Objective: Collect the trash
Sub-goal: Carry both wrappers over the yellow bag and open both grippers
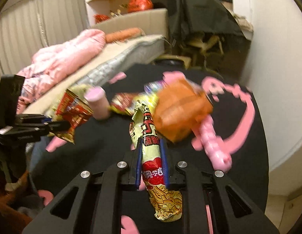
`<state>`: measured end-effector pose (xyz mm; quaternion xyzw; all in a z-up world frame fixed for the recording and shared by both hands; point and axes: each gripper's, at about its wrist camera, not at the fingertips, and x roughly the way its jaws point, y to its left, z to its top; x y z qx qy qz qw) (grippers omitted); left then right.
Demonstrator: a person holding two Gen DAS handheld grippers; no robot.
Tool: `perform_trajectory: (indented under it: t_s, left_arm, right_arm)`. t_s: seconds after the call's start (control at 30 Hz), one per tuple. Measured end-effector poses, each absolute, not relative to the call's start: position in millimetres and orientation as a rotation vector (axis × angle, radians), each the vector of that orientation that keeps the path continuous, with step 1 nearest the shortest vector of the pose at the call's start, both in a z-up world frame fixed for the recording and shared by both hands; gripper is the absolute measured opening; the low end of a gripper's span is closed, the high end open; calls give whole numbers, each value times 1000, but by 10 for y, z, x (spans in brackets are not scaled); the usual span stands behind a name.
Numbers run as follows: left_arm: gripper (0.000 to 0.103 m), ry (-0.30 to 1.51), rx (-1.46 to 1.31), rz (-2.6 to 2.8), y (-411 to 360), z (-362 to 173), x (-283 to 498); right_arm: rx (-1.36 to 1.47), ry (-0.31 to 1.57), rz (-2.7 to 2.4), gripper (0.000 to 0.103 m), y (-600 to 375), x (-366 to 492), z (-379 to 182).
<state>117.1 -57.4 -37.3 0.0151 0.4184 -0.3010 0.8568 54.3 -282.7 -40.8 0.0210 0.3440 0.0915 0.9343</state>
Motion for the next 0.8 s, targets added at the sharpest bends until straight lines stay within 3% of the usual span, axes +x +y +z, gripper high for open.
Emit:
perform_trajectory:
  t_s: [0.43, 0.8]
  left_arm:
    - [21, 707, -16, -391, 577, 312, 1279]
    - [21, 755, -105, -282, 1254, 112, 1368]
  right_arm:
    - [-66, 551, 442, 17, -1619, 1118, 409]
    - [-100, 616, 561, 17, -846, 1549, 315]
